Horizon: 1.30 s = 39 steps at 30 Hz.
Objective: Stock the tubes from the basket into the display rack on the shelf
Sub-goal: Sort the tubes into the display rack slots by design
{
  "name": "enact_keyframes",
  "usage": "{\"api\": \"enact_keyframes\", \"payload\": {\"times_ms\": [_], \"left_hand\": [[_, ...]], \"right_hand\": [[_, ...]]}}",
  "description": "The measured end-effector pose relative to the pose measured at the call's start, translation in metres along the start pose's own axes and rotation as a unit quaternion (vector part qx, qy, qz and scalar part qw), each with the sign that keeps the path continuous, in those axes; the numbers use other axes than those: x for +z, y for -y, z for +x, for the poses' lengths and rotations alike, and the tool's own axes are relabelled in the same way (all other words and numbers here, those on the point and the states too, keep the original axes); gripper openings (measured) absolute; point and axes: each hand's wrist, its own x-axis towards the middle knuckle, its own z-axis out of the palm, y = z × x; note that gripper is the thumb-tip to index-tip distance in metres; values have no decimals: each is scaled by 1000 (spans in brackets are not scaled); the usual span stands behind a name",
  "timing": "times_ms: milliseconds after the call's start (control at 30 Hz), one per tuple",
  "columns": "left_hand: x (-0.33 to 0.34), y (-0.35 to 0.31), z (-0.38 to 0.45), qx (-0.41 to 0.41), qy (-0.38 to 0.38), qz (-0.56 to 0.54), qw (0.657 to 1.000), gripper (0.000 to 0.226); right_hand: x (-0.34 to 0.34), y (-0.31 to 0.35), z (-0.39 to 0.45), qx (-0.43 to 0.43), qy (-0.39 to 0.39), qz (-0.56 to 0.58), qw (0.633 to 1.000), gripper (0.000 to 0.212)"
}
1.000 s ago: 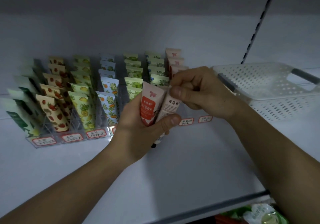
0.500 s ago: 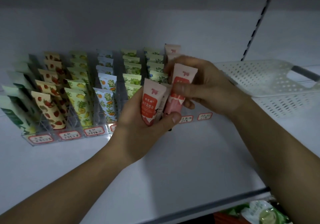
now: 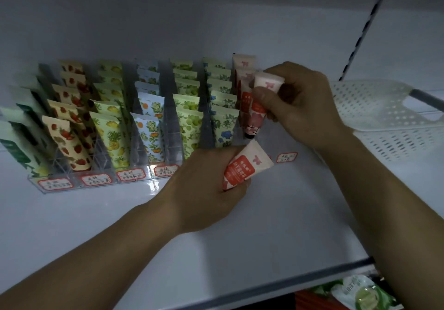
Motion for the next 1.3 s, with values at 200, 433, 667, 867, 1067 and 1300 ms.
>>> {"api": "enact_keyframes", "payload": {"times_ms": [200,433,667,867,1067,1300], "left_hand": [[0,1,1,4,6,2,1000,25],[1,3,0,-8,11,-15,1000,20],[-1,8,-2,-76,18,-133,988,14],[-8,-2,2,-98,36,-299,949,32],[-6,-1,4,-102,4,-361,927,22],[-3,-6,4,-105,17,-400,910,37]], "right_hand": [[-4,7,-2,47,-2,-26,999,26],[-4,12,1,111,45,-34,992,32],[2,10,-1,169,89,-40,981,28],[1,9,-7,120,-63,-24,990,48],[-9,28,-12,63,174,211,960,21],[-10,25,-8,99,188,371,904,28]]}}
